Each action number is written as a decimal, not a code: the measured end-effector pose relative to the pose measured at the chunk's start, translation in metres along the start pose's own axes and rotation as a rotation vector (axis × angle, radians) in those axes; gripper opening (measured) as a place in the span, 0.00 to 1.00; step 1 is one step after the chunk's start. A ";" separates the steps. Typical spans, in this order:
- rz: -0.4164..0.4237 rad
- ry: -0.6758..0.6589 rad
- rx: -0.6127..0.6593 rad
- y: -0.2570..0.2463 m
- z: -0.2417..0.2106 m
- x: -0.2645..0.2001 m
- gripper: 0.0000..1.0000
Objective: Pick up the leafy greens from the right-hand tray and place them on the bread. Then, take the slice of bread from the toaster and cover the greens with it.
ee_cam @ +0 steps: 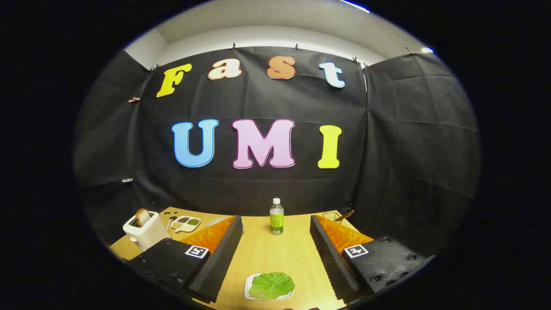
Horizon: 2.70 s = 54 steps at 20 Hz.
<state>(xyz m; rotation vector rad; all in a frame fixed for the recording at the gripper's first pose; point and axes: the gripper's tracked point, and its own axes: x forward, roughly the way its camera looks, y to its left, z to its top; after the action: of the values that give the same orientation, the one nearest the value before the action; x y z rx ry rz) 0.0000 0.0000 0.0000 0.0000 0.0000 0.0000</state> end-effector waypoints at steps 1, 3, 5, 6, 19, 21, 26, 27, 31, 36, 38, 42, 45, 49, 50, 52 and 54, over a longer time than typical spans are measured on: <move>0.000 0.001 0.002 -0.001 -0.001 0.000 0.98; 0.004 0.003 0.003 -0.002 -0.003 0.002 0.98; 0.010 0.009 0.002 -0.002 -0.007 0.004 0.98; 0.012 0.014 0.002 -0.001 -0.008 0.003 0.98; 0.060 0.117 0.008 0.009 -0.046 0.024 0.98; 0.074 0.144 0.002 0.012 -0.057 0.027 0.98; 0.117 0.249 -0.003 0.020 -0.101 0.037 0.98; 0.124 0.274 -0.005 0.021 -0.112 0.038 0.98; 0.154 0.389 -0.015 0.025 -0.164 0.042 0.98; 0.199 0.543 -0.057 0.022 -0.231 0.048 0.98; 0.211 0.597 -0.069 0.021 -0.255 0.049 0.98; 0.215 0.704 -0.073 0.021 -0.302 0.047 0.98; 0.212 0.784 -0.077 0.022 -0.330 0.048 0.99; 0.213 0.857 -0.081 0.021 -0.351 0.045 0.96; 0.215 0.852 -0.097 0.019 -0.351 0.046 0.95; 0.217 0.846 -0.117 0.017 -0.351 0.046 0.91; 0.216 0.847 -0.116 0.018 -0.352 0.046 0.91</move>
<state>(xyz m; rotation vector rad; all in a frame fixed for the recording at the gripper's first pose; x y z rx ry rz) 0.0457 0.0179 -0.3516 -0.1161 0.8469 0.2157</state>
